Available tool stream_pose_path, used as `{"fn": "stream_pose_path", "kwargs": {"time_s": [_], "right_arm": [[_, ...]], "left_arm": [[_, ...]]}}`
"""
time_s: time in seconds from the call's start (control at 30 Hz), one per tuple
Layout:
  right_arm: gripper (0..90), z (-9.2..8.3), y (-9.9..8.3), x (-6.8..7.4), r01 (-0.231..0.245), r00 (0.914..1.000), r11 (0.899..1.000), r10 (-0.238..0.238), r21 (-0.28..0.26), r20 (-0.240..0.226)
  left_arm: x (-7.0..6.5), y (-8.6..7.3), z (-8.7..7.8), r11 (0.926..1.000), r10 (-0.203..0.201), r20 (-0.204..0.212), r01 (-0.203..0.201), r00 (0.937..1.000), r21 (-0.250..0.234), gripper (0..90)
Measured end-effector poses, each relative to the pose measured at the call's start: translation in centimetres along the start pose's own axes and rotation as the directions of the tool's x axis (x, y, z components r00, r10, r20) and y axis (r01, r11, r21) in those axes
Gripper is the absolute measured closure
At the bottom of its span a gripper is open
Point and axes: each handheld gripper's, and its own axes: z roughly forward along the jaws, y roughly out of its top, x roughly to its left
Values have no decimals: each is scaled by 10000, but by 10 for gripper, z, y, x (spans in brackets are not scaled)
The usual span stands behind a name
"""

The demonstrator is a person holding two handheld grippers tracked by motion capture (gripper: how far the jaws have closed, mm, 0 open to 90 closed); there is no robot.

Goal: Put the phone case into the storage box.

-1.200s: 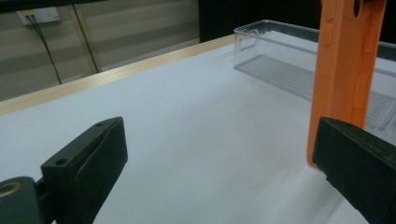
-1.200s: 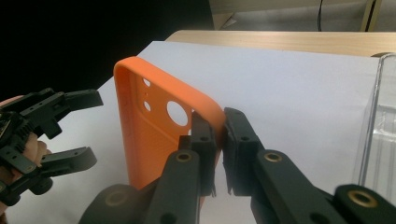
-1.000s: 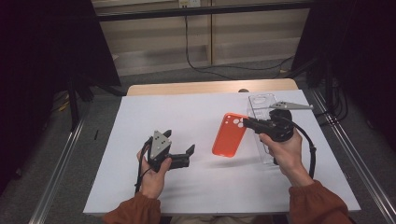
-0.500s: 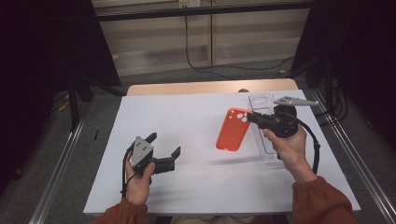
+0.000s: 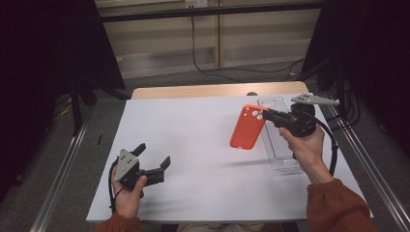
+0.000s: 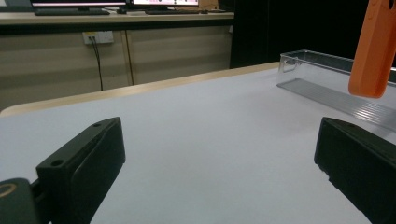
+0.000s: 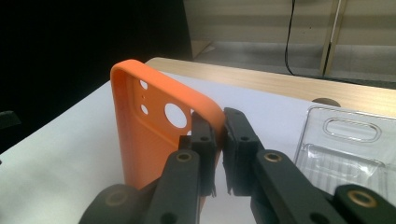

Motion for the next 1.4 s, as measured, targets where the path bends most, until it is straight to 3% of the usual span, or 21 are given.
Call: {"fn": "stream_pose_path", "kwargs": {"time_s": [0.23, 0.43, 0.77, 0.87, 0.9, 1.07, 1.17, 1.23, 1.4], "right_arm": [[834, -5, 5, -6, 167, 9996, 9994, -160, -311, 215], [835, -9, 10, -13, 281, 9987, 9985, -260, -479, 428], [836, -14, 22, -26, 379, 9968, 9959, -319, -818, 740], [836, -15, 25, -31, 407, 9957, 9952, -329, -896, 866], [836, -16, 25, -32, 428, 9954, 9950, -348, -901, 895], [836, -18, 31, -41, 486, 9924, 9938, -368, -995, 1172], [836, -19, 34, -44, 498, 9913, 9936, -368, -1011, 1267], [836, -18, 37, -47, 558, 9896, 9931, -414, -1028, 1375], [836, -14, 40, -52, 686, 9874, 9925, -532, -1009, 1489]], "left_arm": [[10, -9, -14, 9994, -178, 18, 179, 9998, -298, 26], [15, -14, -22, 9985, -462, -369, 451, 9983, -318, 26], [5, -16, -19, 9995, -168, -344, 159, 9993, -272, 25], [6, -16, -20, 9994, -220, -389, 210, 9990, -276, 26], [6, -15, -22, 9995, -71, -518, 55, 9986, -302, 27], [9, -16, -24, 9980, -455, -611, 426, 9971, -473, 29], [10, -16, -24, 9983, -438, -645, 412, 9970, -401, 29], [10, -16, -25, 9971, -663, -393, 647, 9970, -407, 29], [9, -16, -24, 9979, -594, -394, 583, 9975, -294, 30]]}}
